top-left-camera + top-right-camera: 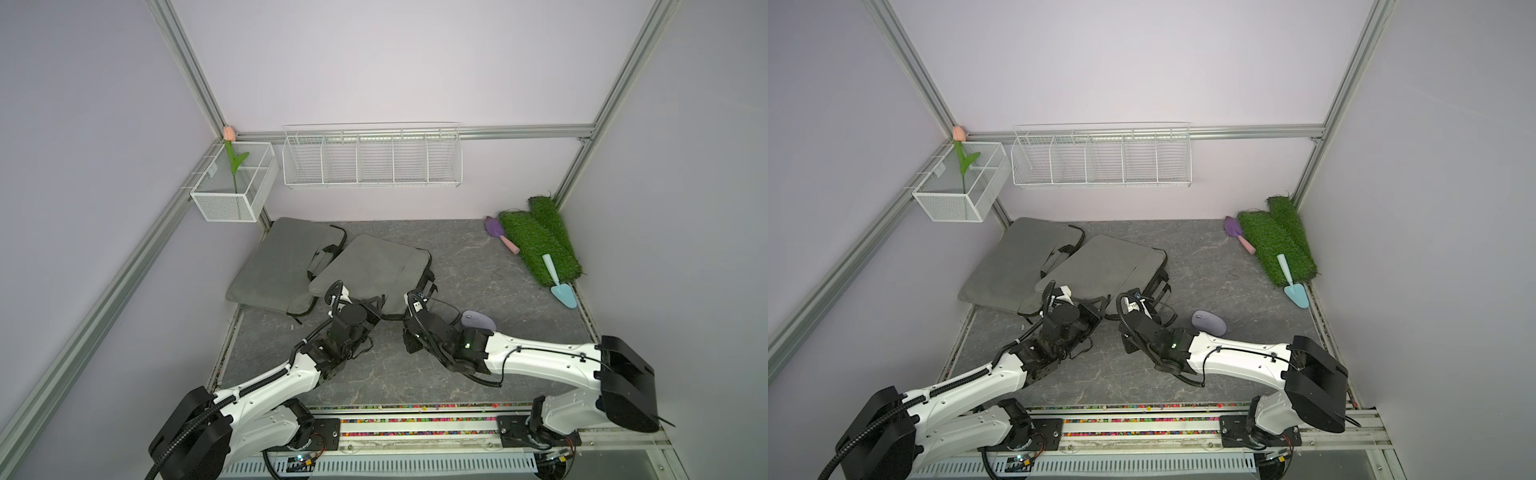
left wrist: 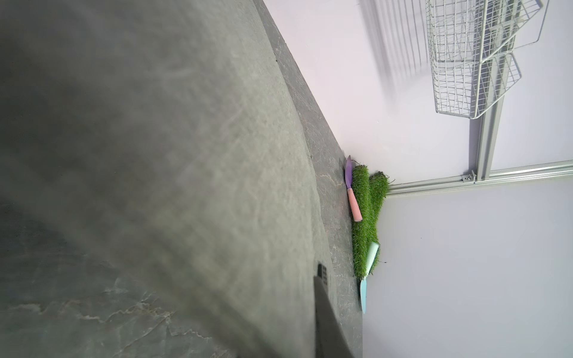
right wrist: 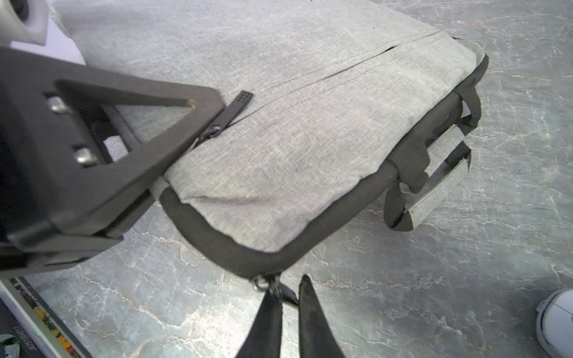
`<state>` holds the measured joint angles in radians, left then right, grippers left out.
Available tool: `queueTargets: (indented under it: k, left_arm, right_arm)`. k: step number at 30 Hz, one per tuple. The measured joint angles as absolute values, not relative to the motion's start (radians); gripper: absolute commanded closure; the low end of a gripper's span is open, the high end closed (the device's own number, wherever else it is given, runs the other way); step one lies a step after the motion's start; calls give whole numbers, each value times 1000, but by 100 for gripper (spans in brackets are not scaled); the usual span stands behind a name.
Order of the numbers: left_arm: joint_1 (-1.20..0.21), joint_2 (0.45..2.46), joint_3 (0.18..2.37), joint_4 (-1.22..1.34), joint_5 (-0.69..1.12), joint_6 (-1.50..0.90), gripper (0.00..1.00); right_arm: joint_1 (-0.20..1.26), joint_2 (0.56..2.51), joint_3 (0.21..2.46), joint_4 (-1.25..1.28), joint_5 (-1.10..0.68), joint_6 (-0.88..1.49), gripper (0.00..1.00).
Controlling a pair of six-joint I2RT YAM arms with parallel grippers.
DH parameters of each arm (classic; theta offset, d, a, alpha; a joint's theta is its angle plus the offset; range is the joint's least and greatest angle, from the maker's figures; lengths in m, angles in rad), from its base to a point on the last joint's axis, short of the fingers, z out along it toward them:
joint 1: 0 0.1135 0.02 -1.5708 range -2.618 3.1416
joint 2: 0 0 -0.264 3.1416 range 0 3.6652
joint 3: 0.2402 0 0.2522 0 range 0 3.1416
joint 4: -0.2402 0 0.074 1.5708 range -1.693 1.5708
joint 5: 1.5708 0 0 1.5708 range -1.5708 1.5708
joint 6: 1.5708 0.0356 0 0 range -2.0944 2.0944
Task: Put the mouse into the laptop bag
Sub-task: Unzip the zipper on the zippered laptop bag.
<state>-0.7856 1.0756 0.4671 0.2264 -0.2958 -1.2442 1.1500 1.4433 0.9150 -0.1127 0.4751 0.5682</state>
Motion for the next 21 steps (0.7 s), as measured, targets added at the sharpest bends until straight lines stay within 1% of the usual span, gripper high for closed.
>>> queueTargets:
  k: [2,4,15,16,17,18,20,21]
  left_arm:
    - [-786,1075,467,226,-296,-1244,100]
    - [-786,1075,467,226,-296,-1244,100]
    - [-786,1059,466,210,-292,-1245,100]
    - [-786,1054,466,207,-291,-1245,100]
    - [-786,1048,466,203,-291,-1245,100]
    - [-786,1042,466,198,-291,-1245,100]
    - [-786,1032,466,194,-292,-1245,100]
    - [-786,1028,466,192,-292,-1245,100]
  right_arm:
    - [1150,1435,910,-115,475,568,85]
    - [1150,1427,905,-116,476,567,93]
    - [1150,1416,903,-116,482,544,93]
    - [1150,1416,903,-116,481,542,88]
    - [1150,1416,903,-115,480,539,78]
    - [1150,1416,903,-115,479,534,71]
    - [1150,1415,897,-105,475,525,64]
    - [1150,1414,885,-94,474,522,63]
